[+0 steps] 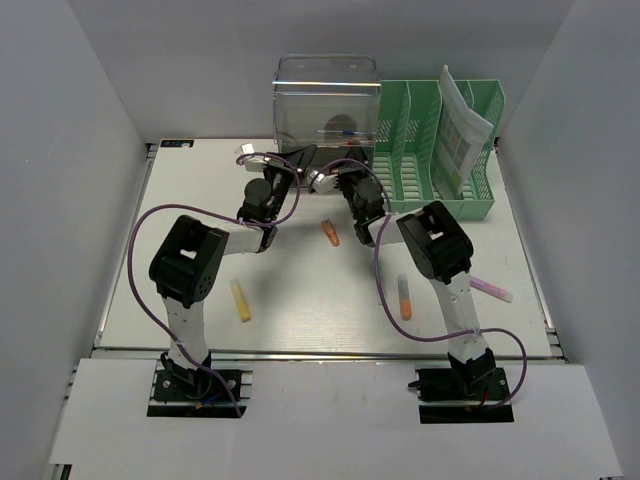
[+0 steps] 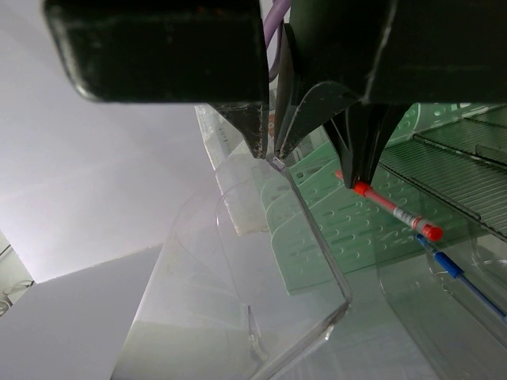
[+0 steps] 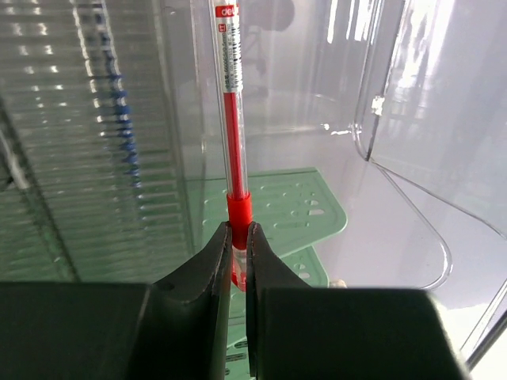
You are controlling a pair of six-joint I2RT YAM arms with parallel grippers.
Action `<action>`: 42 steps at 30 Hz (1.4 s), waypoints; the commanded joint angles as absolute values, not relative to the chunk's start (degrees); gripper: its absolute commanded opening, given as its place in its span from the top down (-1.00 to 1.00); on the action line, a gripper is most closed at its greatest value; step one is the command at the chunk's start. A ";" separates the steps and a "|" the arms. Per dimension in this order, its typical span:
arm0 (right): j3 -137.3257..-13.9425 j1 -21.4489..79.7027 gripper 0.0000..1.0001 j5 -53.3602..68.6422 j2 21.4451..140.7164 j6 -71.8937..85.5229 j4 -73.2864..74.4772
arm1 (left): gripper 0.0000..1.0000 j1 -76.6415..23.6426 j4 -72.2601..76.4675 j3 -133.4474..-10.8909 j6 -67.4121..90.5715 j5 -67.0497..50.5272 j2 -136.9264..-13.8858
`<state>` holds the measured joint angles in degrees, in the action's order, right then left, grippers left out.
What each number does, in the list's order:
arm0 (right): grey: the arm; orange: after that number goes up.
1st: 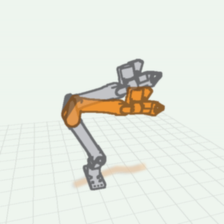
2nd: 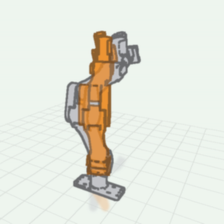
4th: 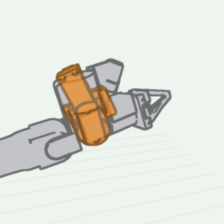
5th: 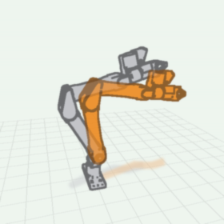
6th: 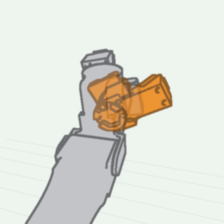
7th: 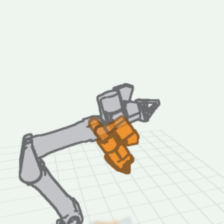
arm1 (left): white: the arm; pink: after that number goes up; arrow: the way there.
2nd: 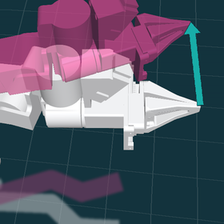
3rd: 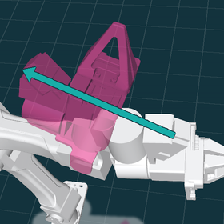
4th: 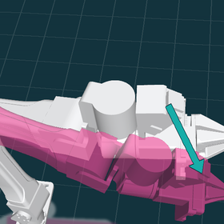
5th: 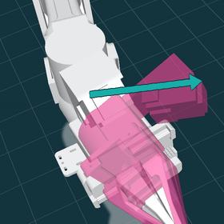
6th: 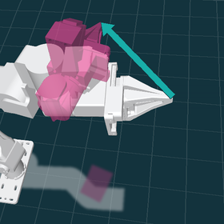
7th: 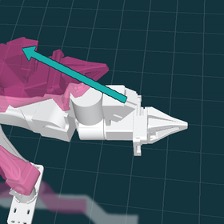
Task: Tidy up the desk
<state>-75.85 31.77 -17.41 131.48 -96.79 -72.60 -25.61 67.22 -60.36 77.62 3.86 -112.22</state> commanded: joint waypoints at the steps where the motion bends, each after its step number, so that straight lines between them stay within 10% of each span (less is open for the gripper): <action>1: -78.83 31.38 1.00 -19.77 131.84 -97.47 -81.83 | 1.00 -24.96 68.99 -62.05 77.70 4.22 -108.98; 31: -77.43 29.18 1.00 -14.59 129.38 -121.20 -66.71 | 1.00 -24.96 69.17 -61.53 77.87 4.31 -108.81; 34: -77.78 29.27 0.66 -14.24 128.59 -121.29 -64.43 | 1.00 -24.96 69.17 -61.35 77.87 4.31 -108.72; 36: -77.70 29.18 -0.04 -13.62 127.62 -120.85 -63.11 | 1.00 -24.96 69.35 -61.35 77.87 4.39 -108.72; 39: -77.35 29.18 -0.55 -13.27 126.65 -120.15 -62.66 | 1.00 -24.96 69.43 -61.35 77.96 4.39 -108.90; 42: -77.17 29.18 -0.68 -13.10 126.74 -119.71 -64.41 | 1.00 -24.96 69.35 -61.61 77.96 4.31 -108.98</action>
